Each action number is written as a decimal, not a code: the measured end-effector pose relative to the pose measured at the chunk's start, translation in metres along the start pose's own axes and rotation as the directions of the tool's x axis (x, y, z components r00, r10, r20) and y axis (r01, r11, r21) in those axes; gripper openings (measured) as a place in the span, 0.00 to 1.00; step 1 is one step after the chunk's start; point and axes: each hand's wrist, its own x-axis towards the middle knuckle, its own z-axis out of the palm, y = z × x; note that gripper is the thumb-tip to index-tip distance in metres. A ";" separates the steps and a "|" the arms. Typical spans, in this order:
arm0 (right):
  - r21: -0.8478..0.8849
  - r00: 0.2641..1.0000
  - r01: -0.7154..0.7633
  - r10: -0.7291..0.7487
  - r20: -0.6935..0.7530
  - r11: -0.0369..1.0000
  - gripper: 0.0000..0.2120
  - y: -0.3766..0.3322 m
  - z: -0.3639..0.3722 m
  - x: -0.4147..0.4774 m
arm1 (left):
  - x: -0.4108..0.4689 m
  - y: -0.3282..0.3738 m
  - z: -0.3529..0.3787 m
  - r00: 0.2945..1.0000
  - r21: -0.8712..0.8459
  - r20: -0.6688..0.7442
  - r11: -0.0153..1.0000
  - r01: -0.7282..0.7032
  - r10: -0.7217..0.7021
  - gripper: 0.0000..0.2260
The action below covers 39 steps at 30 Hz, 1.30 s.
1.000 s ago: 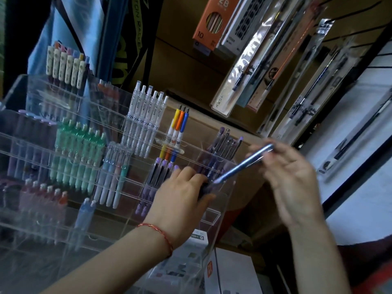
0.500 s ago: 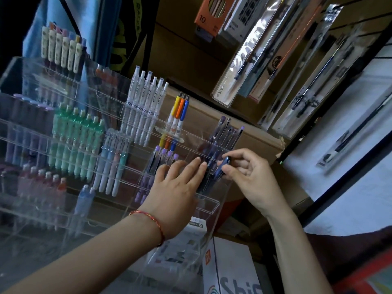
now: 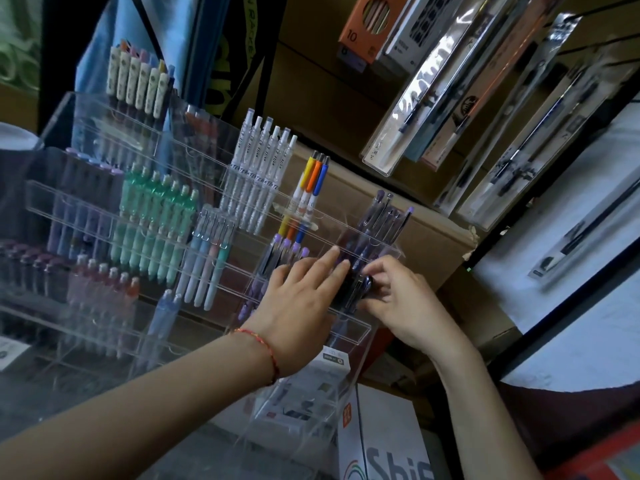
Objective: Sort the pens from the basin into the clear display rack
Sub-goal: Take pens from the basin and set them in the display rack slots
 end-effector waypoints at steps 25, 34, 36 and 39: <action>0.255 0.510 -0.149 -0.147 0.847 0.955 0.09 -0.219 0.427 -0.162 | -0.519 -0.209 0.005 0.151 0.011 -0.279 0.154 0.988 -0.948 0.14; 0.304 0.316 0.461 -0.474 0.822 0.834 0.11 -0.221 0.453 -0.162 | -0.522 -0.195 0.039 0.580 0.186 -0.132 0.554 0.811 -0.804 0.15; 0.309 0.293 0.553 -0.527 0.797 0.774 0.11 -0.220 0.458 -0.164 | -0.523 -0.193 0.043 0.480 0.150 -0.154 0.460 0.875 -0.863 0.16; 0.247 0.245 0.798 -0.670 0.700 0.550 0.12 -0.219 0.461 -0.162 | -0.529 -0.191 0.044 0.336 0.110 -0.215 0.319 0.941 -0.917 0.18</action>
